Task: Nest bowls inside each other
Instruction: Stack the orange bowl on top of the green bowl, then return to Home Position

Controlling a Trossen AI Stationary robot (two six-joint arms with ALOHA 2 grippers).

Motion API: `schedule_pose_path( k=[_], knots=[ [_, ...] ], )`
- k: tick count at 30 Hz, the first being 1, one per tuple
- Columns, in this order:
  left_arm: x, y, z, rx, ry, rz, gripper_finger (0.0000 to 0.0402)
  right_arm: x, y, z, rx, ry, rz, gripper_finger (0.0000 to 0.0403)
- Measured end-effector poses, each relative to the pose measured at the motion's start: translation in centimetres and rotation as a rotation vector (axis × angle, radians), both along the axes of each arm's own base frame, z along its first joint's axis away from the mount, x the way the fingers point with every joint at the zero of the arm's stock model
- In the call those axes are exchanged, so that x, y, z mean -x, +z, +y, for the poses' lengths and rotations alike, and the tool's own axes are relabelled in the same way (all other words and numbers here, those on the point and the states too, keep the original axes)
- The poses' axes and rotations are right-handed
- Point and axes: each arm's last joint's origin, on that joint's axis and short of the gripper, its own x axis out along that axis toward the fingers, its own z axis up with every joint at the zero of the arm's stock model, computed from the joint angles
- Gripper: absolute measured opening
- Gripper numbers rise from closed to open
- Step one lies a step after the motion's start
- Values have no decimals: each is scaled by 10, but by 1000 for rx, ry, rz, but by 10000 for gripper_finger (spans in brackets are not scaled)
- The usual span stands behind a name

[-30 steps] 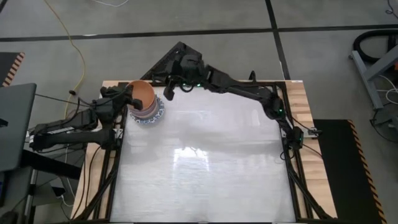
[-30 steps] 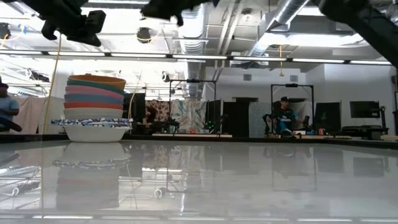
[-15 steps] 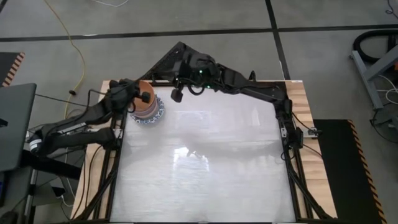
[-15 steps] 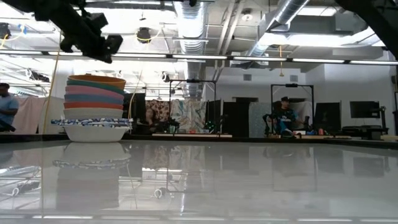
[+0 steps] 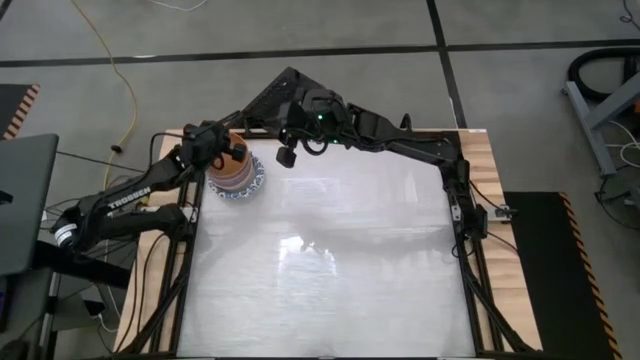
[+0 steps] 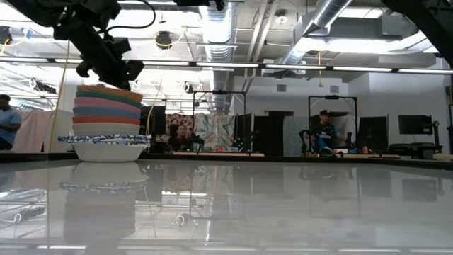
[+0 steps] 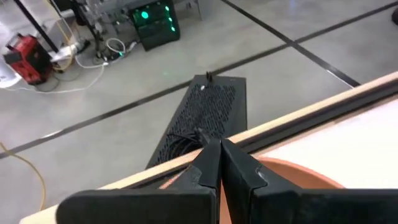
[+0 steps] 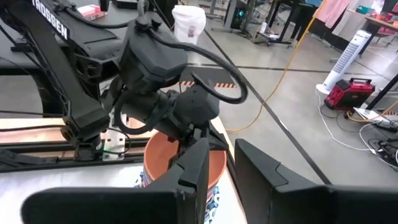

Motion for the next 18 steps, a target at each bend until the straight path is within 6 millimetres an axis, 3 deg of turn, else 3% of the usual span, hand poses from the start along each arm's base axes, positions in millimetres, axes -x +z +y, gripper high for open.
schedule_pose_path(
  k=[6, 11, 14, 18],
  knots=[
    [2, -1, 3, 11, 6, 1, 0, 0, -1, 1, -3, 3, 11, 97],
    [5, 8, -6, -21, -30, -52, 0, 0, -1, 1, -3, 3, 16, 97],
    [9, 17, -20, -23, -193, -110, 0, 3, -5, 4, 4, 69, 75, 97],
    [21, 35, -45, -48, -450, -246, 0, 26, 1, 15, -36, 191, 189, 97]
  ],
)
